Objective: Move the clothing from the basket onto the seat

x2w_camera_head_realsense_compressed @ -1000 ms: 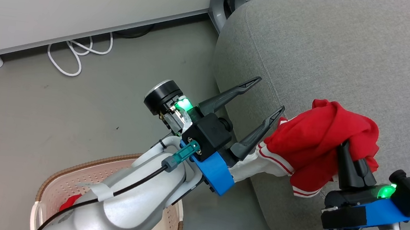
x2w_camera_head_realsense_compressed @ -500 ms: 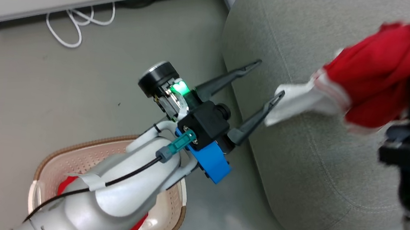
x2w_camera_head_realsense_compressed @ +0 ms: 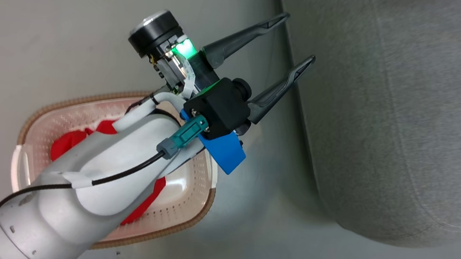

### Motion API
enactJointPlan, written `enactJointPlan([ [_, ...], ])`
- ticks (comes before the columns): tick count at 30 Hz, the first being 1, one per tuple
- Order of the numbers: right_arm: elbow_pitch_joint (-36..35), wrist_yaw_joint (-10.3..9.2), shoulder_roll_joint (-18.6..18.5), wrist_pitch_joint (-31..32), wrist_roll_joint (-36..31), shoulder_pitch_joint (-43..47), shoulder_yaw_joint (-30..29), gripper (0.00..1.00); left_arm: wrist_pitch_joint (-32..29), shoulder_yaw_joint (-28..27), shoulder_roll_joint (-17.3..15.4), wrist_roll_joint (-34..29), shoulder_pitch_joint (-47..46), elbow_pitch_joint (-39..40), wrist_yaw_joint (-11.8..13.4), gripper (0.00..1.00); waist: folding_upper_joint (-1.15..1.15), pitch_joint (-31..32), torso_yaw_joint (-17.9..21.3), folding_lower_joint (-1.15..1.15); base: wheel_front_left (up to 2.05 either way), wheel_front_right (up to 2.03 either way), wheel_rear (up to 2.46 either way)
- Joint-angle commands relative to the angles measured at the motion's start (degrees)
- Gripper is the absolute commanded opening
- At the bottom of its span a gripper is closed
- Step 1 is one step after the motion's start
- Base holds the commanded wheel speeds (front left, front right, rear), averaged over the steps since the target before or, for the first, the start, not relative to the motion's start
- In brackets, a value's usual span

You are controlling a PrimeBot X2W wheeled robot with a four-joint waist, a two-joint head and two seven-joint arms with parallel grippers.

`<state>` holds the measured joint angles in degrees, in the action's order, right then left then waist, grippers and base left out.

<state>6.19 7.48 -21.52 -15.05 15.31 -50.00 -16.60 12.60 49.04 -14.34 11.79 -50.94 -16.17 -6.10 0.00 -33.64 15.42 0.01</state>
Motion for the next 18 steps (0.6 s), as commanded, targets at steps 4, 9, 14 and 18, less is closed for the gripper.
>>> enactJointPlan([
  [4,6.5,0.03,-3.26,-0.2,1.14,-3.9,-3.46,0.0,-0.81,-0.13,-1.37,-0.91,-2.11,1.77,0.11,1.0,0.0,-6.98,-1.14,-0.01,0.0,0.0,0.0],
  [9,14.0,0.03,-4.03,-0.22,0.93,-4.22,-5.97,0.0,-1.37,0.02,-2.19,-1.35,-2.88,3.14,0.48,1.0,0.0,-9.33,-1.51,-0.01,0.0,0.0,0.0],
  [14,21.65,0.02,-2.55,-0.22,1.48,-2.42,-6.42,0.0,-1.75,0.29,-2.62,-1.45,-3.22,3.98,0.62,1.0,0.0,-10.17,-1.54,-0.01,0.0,0.0,0.0],
  [18,26.96,0.03,-1.35,-0.2,2.17,-1.19,-5.23,0.0,-2.01,0.42,-2.72,-1.18,-3.49,4.33,0.75,1.0,0.0,-10.49,-1.64,-0.01,0.0,0.0,0.0],
])
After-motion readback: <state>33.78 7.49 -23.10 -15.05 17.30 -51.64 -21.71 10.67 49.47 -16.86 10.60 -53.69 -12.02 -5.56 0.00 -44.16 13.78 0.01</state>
